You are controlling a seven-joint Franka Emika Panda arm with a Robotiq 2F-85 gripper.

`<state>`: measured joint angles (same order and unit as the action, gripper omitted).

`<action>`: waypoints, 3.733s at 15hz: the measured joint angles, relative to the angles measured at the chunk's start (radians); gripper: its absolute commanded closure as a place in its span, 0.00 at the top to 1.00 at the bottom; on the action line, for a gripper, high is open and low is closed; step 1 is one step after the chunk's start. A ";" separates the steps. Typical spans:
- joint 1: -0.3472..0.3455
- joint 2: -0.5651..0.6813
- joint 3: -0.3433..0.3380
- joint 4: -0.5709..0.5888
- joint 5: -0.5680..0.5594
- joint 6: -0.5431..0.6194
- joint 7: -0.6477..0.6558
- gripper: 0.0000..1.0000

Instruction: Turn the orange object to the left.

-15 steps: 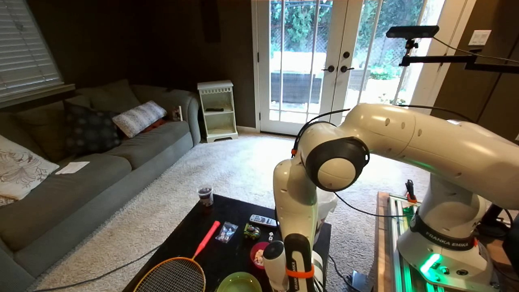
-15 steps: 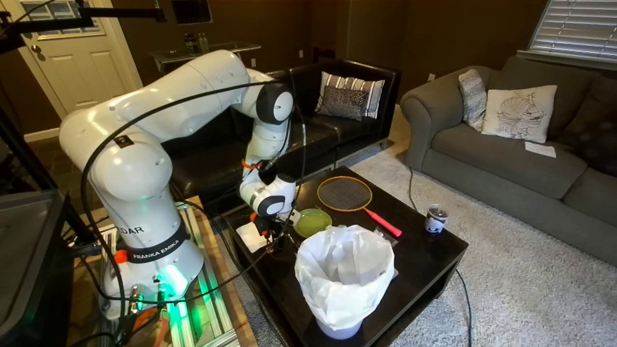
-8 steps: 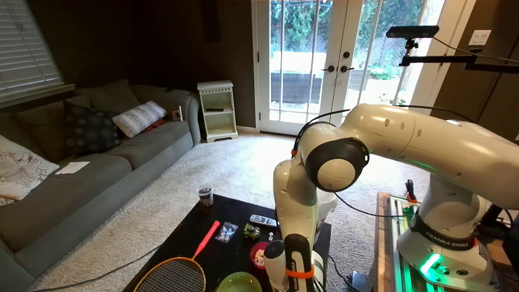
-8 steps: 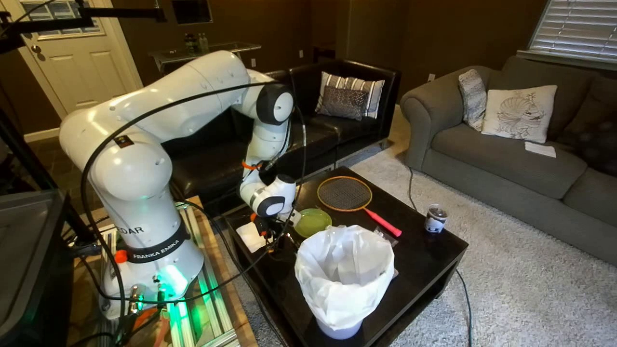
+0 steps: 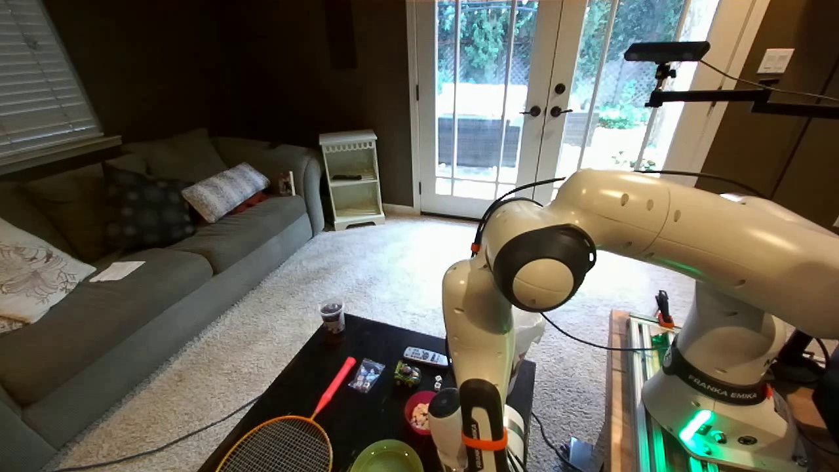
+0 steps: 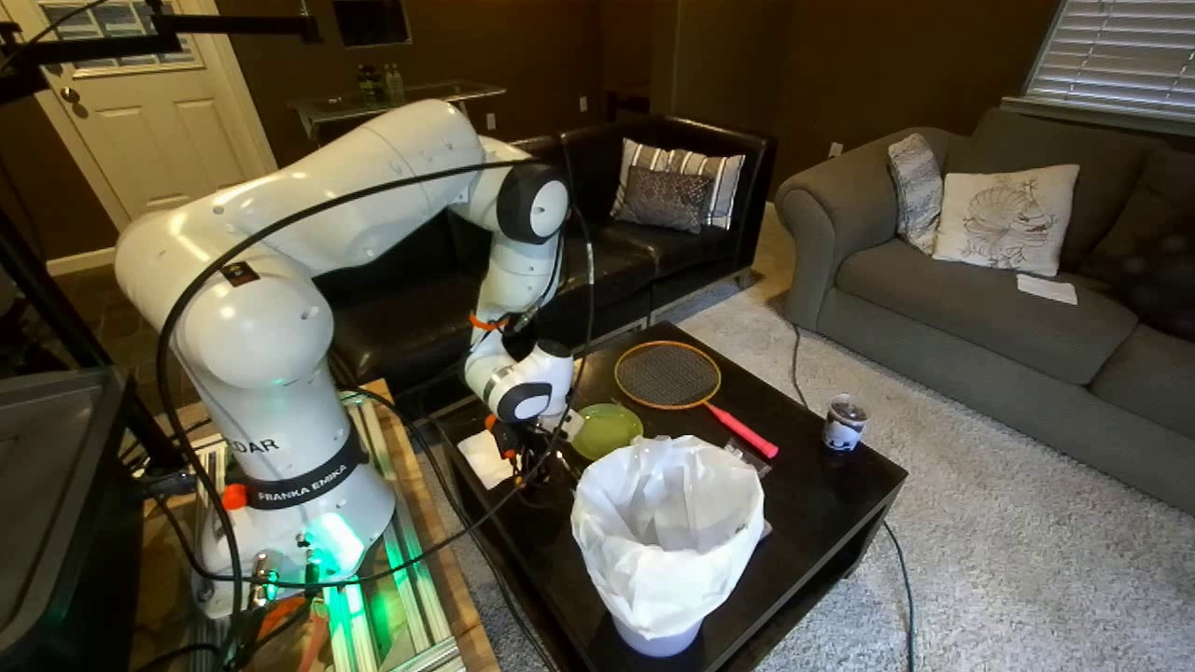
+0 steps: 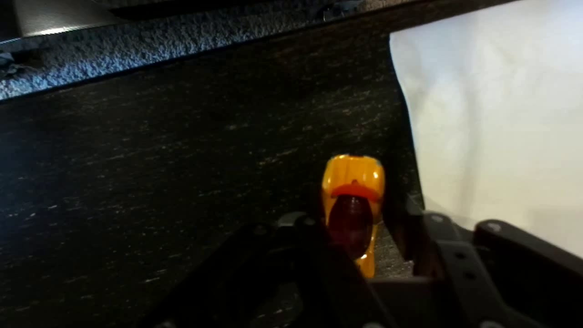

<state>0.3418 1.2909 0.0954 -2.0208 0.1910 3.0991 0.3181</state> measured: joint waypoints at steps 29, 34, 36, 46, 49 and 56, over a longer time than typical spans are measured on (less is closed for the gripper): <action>0.168 -0.176 -0.096 -0.080 -0.254 -0.241 -0.241 0.10; 0.209 -0.176 -0.132 -0.071 -0.333 -0.248 -0.247 0.10; 0.257 -0.176 -0.168 -0.066 -0.390 -0.248 -0.249 0.10; 0.416 -0.166 -0.260 -0.059 -0.615 -0.234 -0.369 0.10; 0.408 -0.154 -0.261 -0.057 -0.655 -0.216 -0.434 0.10; 0.364 -0.112 -0.260 -0.034 -0.720 -0.154 -0.585 0.10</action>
<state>0.7062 1.1788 -0.1649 -2.0547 -0.5289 2.9451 -0.2665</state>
